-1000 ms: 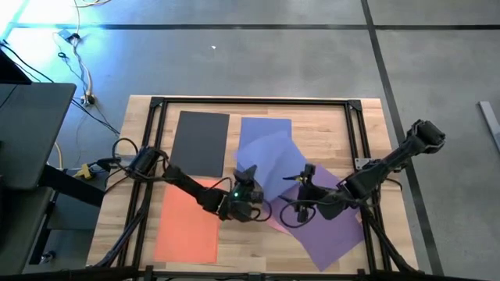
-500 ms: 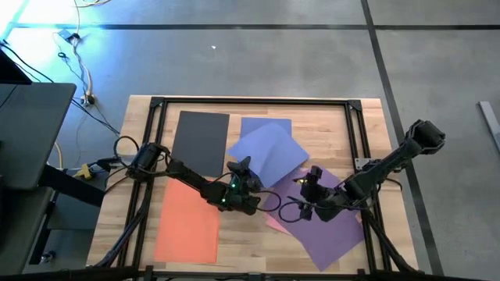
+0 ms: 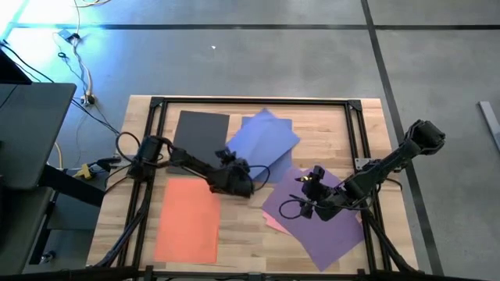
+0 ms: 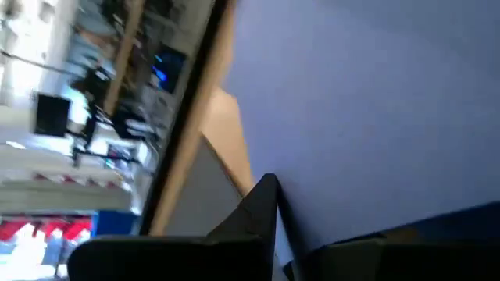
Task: Organize paper
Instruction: Stack the bottom blue paper on top of the top blue paper
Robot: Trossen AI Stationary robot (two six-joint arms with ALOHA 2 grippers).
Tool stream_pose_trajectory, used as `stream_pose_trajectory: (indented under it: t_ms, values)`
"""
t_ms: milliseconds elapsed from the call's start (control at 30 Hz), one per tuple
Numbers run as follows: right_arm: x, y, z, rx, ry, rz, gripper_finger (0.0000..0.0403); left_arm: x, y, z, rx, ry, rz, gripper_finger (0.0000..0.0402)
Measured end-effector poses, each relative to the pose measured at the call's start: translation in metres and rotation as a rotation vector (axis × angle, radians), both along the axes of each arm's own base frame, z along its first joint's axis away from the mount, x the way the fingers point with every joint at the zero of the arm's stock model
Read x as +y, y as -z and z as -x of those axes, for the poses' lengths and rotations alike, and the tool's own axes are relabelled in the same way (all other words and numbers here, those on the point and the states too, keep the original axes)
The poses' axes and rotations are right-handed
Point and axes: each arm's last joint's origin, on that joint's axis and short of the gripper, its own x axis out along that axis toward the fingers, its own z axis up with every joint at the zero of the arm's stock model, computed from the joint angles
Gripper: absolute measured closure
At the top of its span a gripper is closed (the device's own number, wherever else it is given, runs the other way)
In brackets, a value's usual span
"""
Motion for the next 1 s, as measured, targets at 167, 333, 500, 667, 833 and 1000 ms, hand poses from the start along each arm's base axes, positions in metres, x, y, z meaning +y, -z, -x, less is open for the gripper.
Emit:
stream_pose_trajectory:
  t_ms: [167, 333, 500, 667, 833, 1000]
  values:
    - [0.000, 0.000, 0.000, -0.001, 0.003, -0.003, 0.0128, -0.009, -0.007, -0.008, -0.033, -0.032, 0.225, 0.0401]
    - [0.000, 0.000, 0.000, 0.014, -0.024, 0.003, 0.0128, -0.028, -0.020, -0.019, -0.057, 0.035, 0.268, 0.0401]
    - [0.006, 0.007, -0.003, 0.058, -0.115, 0.076, 0.0128, -0.046, -0.038, -0.031, -0.085, 0.120, 0.265, 0.0401]
    - [0.024, 0.031, -0.021, 0.081, -0.288, 0.269, 0.0128, -0.053, -0.049, -0.037, -0.108, 0.152, 0.239, 0.0401]
    - [0.042, 0.043, -0.047, 0.059, -0.296, 0.505, 0.0128, -0.052, -0.048, -0.037, -0.104, 0.150, 0.239, 0.0401]
    - [0.053, 0.059, -0.072, 0.136, -0.270, 0.701, 0.0128, -0.052, -0.048, -0.037, -0.104, 0.150, 0.239, 0.0401]
